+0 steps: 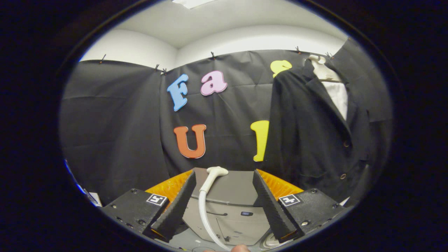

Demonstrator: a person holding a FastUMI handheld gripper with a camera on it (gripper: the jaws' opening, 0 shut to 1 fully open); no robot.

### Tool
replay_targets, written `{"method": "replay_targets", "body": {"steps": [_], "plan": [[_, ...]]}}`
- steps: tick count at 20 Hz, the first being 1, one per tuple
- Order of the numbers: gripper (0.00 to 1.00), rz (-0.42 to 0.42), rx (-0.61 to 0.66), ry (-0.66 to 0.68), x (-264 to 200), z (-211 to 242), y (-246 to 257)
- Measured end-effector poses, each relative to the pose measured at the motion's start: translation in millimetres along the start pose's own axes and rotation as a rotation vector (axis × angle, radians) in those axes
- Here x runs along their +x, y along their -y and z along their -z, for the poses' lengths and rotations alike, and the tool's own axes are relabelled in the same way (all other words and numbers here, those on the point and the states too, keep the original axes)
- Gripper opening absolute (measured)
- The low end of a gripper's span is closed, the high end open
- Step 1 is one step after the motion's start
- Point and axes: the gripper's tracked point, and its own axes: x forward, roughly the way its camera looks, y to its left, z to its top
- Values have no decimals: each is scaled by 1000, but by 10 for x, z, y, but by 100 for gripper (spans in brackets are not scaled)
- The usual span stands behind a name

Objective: Iron the clothes twice with a garment steamer, once on the left side and once on the right side.

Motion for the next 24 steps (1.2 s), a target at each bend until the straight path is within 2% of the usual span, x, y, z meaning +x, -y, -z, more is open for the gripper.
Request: {"method": "replay_targets", "body": {"steps": [8,13,18,22,24], "plan": [[100,-56,10,-192,1638,440,-402],[100,-27,45,-377,2369,947,-506],[100,43,20,-534,2839,1456,-413],[96,95,8,-656,2989,1724,-334],[96,114,-14,-636,3004,1669,-344]]}}
